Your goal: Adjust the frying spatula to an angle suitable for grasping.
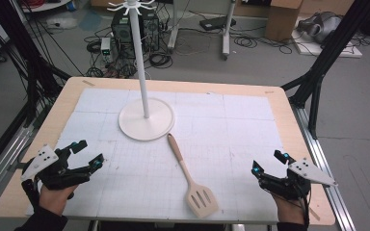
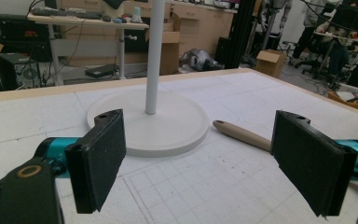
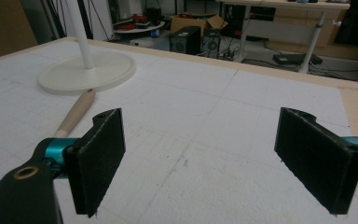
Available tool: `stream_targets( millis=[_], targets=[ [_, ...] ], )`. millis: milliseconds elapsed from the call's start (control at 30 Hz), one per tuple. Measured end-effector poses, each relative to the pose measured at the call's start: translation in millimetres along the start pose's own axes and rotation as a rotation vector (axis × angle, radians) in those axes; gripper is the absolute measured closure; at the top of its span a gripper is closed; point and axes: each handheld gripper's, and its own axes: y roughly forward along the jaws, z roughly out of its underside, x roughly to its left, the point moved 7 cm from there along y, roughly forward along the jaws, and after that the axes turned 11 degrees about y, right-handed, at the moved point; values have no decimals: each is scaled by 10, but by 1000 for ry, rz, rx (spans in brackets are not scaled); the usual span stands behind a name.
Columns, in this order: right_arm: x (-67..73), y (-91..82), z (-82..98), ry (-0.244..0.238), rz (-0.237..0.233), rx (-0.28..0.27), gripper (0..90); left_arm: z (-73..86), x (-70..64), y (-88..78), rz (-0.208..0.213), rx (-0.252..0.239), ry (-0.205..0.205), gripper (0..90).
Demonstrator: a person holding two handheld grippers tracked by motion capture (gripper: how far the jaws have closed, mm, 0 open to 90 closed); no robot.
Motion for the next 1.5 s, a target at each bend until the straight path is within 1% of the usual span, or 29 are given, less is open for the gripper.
stream_targets(
  millis=[267, 367, 533, 567, 600, 633, 667, 700, 867, 967, 1033, 1067, 1100, 1267, 1300, 1333, 1367, 1433, 1500],
  targets=[
    [-9, -1, 2, 11, 4, 2, 147, 21, -1, 22, -3, 10, -3, 189],
    [16, -2, -6, 16, -1, 0, 147, 17, -13, 16, -1, 8, -2, 190],
    [64, 11, -14, 9, -6, 4, 147, 11, -32, 17, 8, 6, 3, 192],
    [103, 19, -22, 3, -11, 5, 147, 12, -39, 19, 12, 7, 3, 192],
    [103, 19, -22, 3, -11, 5, 147, 12, -39, 19, 12, 7, 3, 193],
    [151, 31, -25, -5, -14, 9, 147, 11, -45, 13, 14, 7, 4, 193],
    [151, 31, -25, -5, -14, 9, 147, 11, -45, 13, 14, 7, 4, 192],
    [187, 46, -28, -6, -12, 3, 146, 8, -49, 9, 14, 6, 5, 193],
    [281, 96, -43, 10, -14, 4, 147, 13, -48, 10, 16, 9, 3, 195],
    [365, 142, -49, -5, -10, 14, 148, 16, -50, 16, 19, 11, 6, 196],
    [452, 198, -33, -17, -29, 29, 159, 19, -54, 23, 20, 13, 4, 197],
    [452, 198, -33, -17, -29, 29, 159, 19, -54, 23, 20, 13, 4, 198],
    [544, 245, -5, -25, -49, 52, 185, 22, -56, 22, 22, 16, 6, 198],
    [724, 352, 40, -44, -95, 86, 256, 35, -51, 20, 25, 22, 6, 204],
    [762, 378, 62, -43, -108, 102, 283, 35, -51, 20, 25, 22, 6, 208],
    [803, 415, 89, -58, -120, 124, 300, 39, -50, 22, 29, 21, 4, 215],
    [831, 432, 108, -61, -124, 139, 313, 41, -49, 23, 30, 22, 5, 219],
    [907, 482, 143, -93, -146, 163, 373, 47, -48, 26, 34, 26, 7, 226],
    [968, 524, 169, -101, -164, 176, 410, 51, -45, 26, 34, 29, 8, 229]
  ],
)
